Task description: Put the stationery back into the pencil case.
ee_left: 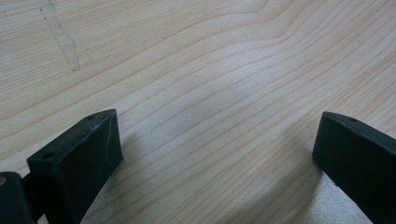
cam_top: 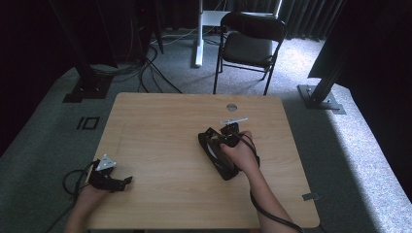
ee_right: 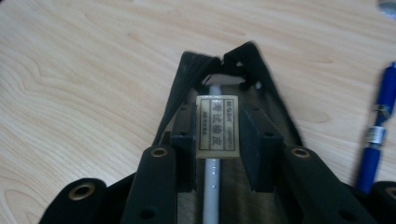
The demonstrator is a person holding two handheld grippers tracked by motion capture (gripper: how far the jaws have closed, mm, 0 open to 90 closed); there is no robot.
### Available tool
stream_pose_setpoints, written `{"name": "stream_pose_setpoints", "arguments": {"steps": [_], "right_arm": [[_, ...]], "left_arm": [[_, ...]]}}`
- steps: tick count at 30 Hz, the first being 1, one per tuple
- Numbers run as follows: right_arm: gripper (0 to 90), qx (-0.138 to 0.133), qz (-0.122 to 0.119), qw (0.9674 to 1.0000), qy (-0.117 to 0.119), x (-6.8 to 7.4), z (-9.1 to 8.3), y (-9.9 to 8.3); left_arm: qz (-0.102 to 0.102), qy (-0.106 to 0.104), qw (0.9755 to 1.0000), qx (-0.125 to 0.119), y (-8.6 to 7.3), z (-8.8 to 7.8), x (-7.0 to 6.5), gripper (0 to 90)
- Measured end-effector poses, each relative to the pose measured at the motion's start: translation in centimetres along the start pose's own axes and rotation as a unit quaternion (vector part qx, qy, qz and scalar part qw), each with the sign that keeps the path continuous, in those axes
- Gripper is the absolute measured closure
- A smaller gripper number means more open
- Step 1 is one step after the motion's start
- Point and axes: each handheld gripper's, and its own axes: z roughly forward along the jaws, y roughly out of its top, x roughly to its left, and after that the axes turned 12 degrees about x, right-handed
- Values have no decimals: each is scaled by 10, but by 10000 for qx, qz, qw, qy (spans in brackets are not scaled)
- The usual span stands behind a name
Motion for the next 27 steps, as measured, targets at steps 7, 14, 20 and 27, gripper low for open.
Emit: {"name": "stream_pose_setpoints", "arguments": {"steps": [7,14,20,27], "right_arm": [[682,345,-25,9992,-189,3,21,6],[681,691,4,9970,-348,2,38,7],[675,771,-19,9963,-373,0,42,8],[639,546,9,9983,-200,0,29,8]], "left_arm": [[0,0,10000,0,0,0,0,16],[2,0,10000,1,0,0,0,16],[2,1,10000,1,0,0,0,16],[-1,-1,10000,0,0,0,0,16]]}}
